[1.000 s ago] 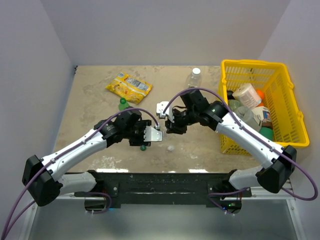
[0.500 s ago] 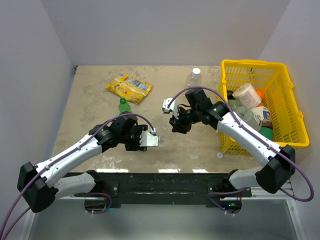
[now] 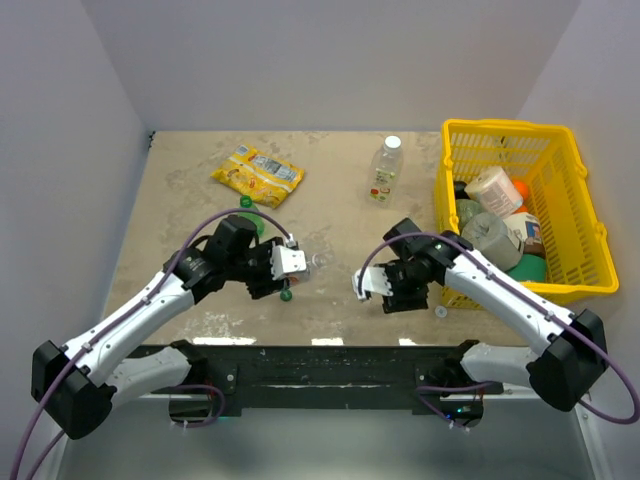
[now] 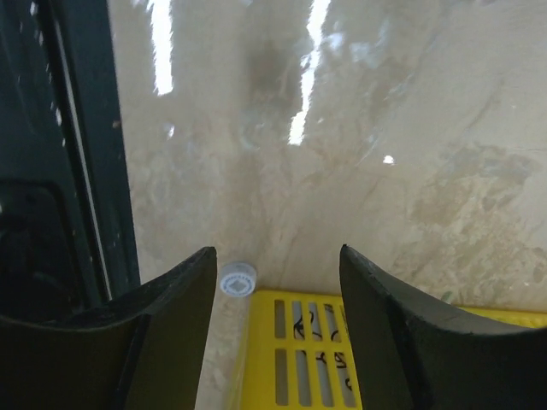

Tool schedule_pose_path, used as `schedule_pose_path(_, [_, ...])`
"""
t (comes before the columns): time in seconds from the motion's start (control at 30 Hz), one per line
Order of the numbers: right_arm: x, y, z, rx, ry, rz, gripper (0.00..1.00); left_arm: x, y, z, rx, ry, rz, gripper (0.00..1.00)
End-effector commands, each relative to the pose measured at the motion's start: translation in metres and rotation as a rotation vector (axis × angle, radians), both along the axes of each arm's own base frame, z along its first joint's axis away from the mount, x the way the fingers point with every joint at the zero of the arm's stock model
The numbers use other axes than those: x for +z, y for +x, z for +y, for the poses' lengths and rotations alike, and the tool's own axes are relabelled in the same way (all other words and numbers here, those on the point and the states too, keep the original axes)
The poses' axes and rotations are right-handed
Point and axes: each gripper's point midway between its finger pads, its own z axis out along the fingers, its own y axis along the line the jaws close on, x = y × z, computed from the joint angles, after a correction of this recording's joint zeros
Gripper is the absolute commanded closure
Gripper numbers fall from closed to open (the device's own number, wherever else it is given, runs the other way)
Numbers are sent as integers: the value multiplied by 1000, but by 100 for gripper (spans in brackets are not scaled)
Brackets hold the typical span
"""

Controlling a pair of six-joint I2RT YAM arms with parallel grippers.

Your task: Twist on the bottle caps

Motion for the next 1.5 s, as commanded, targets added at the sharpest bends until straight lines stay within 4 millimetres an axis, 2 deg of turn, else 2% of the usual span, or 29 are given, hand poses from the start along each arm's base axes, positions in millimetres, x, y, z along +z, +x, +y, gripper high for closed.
schedule_pose_path(0.0, [-11, -21, -46, 285, -211, 26, 37, 42, 16, -17, 55, -184, -25, 100])
schedule_pose_path(0.2, [-46, -11, -71, 516, -389, 21, 38, 61, 20, -19, 93, -259, -11, 100])
schedule_pose_path(0.37, [-72, -7, -92, 626, -514, 10, 37, 66, 24, -12, 127, -264, -11, 100])
schedule_pose_path(0.6, [-87, 1, -99, 627, -588, -2, 37, 73, 33, -10, 153, -293, -7, 100])
schedule_pose_path(0.9, [-100, -5, -112, 633, -629, -9, 42, 75, 42, -14, 158, -306, 1, 100])
schedule_pose_path(1.0, [-103, -8, -115, 638, -633, -7, 47, 74, 42, -15, 156, -309, 8, 100])
schedule_pose_path(1.07, [-104, -8, -115, 627, -629, -3, 56, 74, 41, -15, 156, -308, 8, 100])
schedule_pose_path(1.13, [-100, -8, -106, 620, -592, 7, 65, 74, 41, -14, 155, -306, 5, 100])
schedule_pose_path(1.2, [-95, -6, -92, 608, -529, 4, 68, 73, 41, -14, 154, -304, 7, 100])
schedule_pose_path(1.23, [-89, 1, -79, 600, -494, -17, 69, 73, 41, -14, 155, -306, 5, 100])
schedule_pose_path(1.3, [-84, 2, -55, 587, -421, -15, 69, 72, 41, -13, 157, -305, 8, 100])
schedule_pose_path(1.33, [-78, 11, -39, 573, -392, -15, 69, 71, 41, -14, 157, -305, 11, 100])
schedule_pose_path(1.4, [-74, 10, -9, 516, -308, 13, 69, 73, 42, -14, 160, -307, 8, 100])
schedule_pose_path(1.43, [-62, 22, 12, 489, -265, -4, 69, 75, 43, -14, 162, -307, 4, 100])
schedule_pose_path(1.47, [-70, 22, 22, 432, -259, 42, 69, 76, 43, -13, 164, -306, 2, 100])
